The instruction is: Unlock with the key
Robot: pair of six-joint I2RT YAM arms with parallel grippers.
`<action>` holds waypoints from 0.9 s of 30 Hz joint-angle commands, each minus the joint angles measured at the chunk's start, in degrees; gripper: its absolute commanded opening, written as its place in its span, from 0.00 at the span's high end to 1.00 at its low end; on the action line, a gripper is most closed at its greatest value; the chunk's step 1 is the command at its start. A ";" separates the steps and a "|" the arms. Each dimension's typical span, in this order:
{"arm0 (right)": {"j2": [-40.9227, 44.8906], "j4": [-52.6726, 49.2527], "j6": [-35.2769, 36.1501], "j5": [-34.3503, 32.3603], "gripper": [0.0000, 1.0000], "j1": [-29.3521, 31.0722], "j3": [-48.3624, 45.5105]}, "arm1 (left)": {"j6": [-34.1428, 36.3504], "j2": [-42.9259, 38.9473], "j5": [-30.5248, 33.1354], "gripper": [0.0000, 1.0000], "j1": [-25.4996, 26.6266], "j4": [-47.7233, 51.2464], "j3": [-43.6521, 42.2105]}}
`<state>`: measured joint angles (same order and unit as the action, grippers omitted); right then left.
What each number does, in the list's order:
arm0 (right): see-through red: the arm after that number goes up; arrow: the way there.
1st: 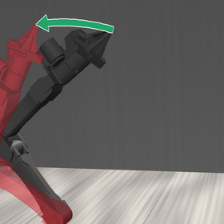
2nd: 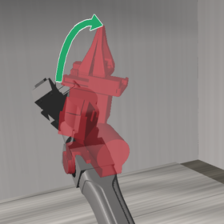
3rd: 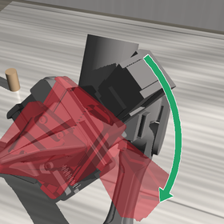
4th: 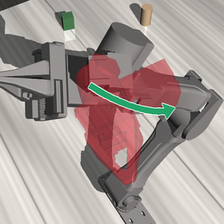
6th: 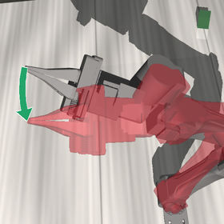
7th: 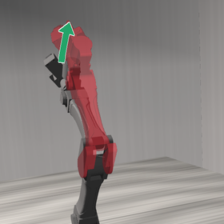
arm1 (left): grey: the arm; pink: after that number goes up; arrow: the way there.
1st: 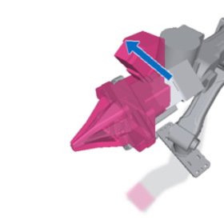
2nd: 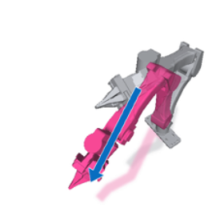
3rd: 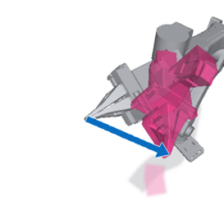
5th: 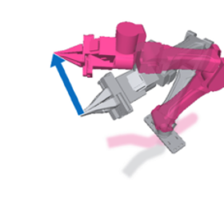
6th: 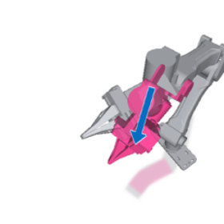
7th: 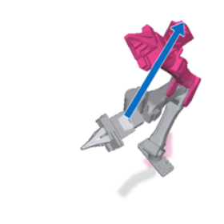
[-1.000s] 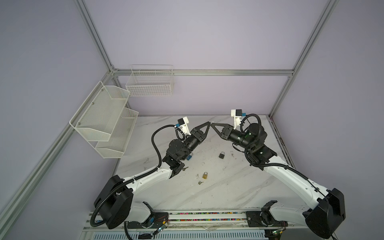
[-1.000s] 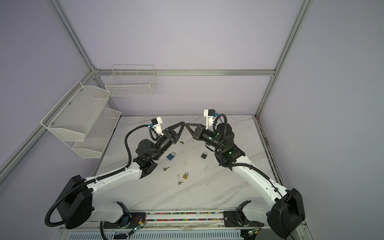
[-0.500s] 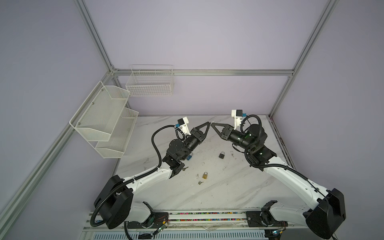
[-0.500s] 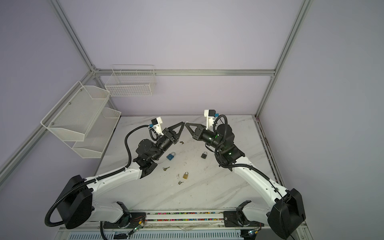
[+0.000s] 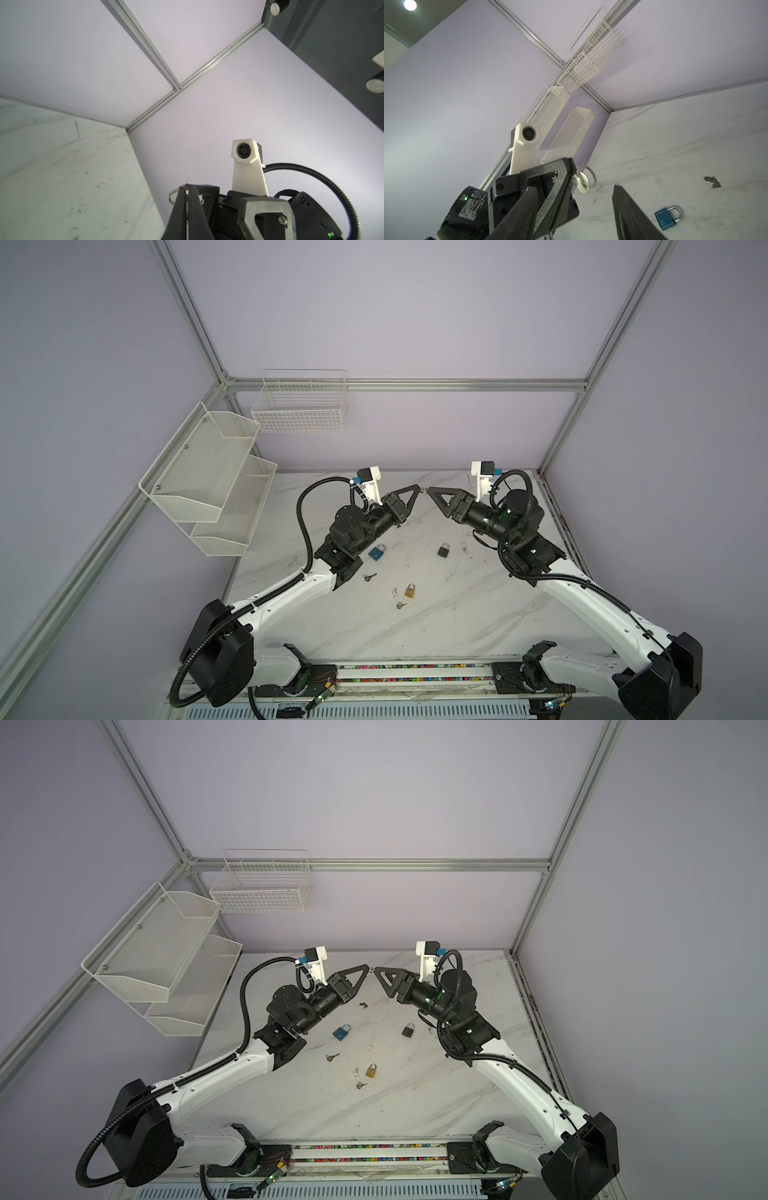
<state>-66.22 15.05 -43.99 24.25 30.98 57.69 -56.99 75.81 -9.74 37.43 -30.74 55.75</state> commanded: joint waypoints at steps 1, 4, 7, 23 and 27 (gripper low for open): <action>1.95 -4.30 1.04 2.96 0.36 -2.18 -1.48 | 16.63 -2.08 -8.74 1.00 -1.32 20.00 12.68; 1.56 -8.73 4.71 3.42 0.36 -2.37 -0.40 | 23.79 -2.08 -11.15 1.00 -1.35 27.69 15.75; -0.03 -10.68 7.53 5.37 0.36 -2.35 1.34 | 26.34 -2.98 -12.21 1.00 -1.39 26.91 14.95; 2.32 -12.54 12.85 4.21 0.35 -4.35 -1.36 | 45.08 1.57 -15.99 1.00 -1.56 46.86 26.64; 0.66 -12.59 13.05 5.20 0.36 -4.38 0.08 | 43.38 2.06 -16.00 1.00 -1.39 45.32 26.23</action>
<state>-64.62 2.07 -32.47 28.40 26.61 57.47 -14.33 77.49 -24.36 36.05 13.96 77.69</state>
